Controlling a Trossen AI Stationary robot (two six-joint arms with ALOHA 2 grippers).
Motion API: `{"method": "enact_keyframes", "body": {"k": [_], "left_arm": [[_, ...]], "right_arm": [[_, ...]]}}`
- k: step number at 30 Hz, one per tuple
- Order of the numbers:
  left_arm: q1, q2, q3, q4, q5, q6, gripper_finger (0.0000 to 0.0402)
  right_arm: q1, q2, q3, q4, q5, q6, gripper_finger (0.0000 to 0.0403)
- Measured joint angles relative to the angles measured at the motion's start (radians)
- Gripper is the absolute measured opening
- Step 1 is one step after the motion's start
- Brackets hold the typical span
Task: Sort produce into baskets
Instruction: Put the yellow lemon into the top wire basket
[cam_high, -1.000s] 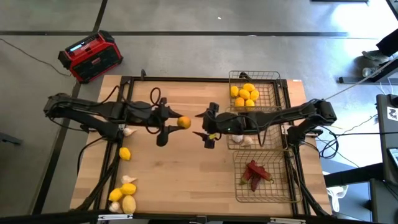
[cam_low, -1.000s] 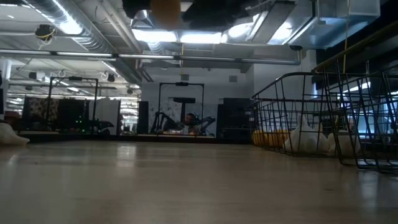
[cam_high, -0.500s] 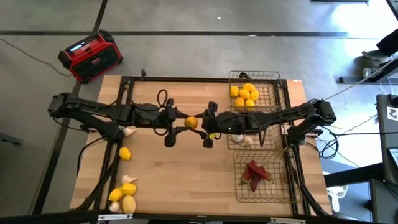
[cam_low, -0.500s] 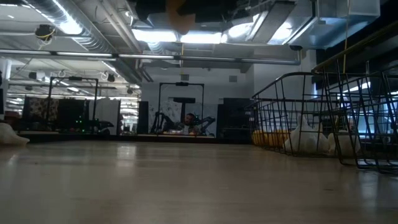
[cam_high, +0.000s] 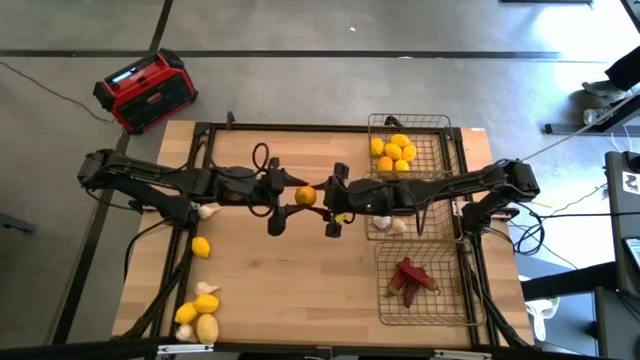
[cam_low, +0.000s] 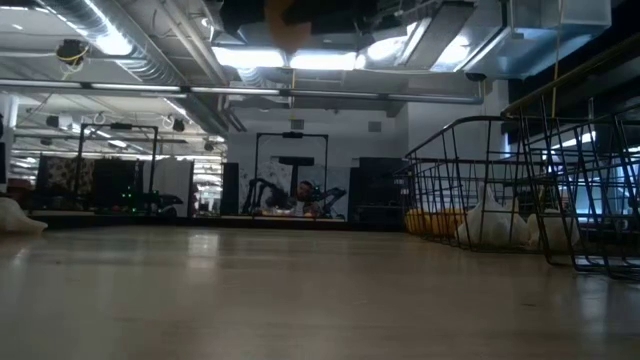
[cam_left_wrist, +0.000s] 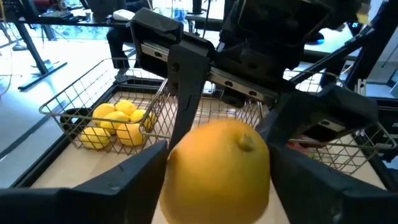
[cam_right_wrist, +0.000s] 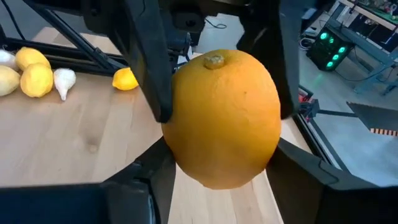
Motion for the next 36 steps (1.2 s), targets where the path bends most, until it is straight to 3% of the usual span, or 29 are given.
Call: {"method": "enact_keyframes", "body": {"k": [11,20,27,36], "left_arm": [[0.0,-0.04,0.0,-0.251,-0.002,-0.028,0.0296],[0.0,-0.031,-0.07,-0.196,-0.003,-0.044,0.0296],[0.0,-0.028,-0.13,-0.076,-0.002,-0.061,0.0296],[0.0,-0.028,-0.143,-0.073,-0.002,-0.07,0.0296]], "right_arm": [[0.001,-0.048,0.001,-0.129,0.095,-0.001,0.0206],[-0.028,-0.177,0.001,-0.332,0.287,0.032,0.0206],[-0.142,-0.278,0.001,-0.526,0.35,0.098,0.0206],[-0.369,-0.326,0.001,-0.701,0.318,0.191,0.0207]]}}
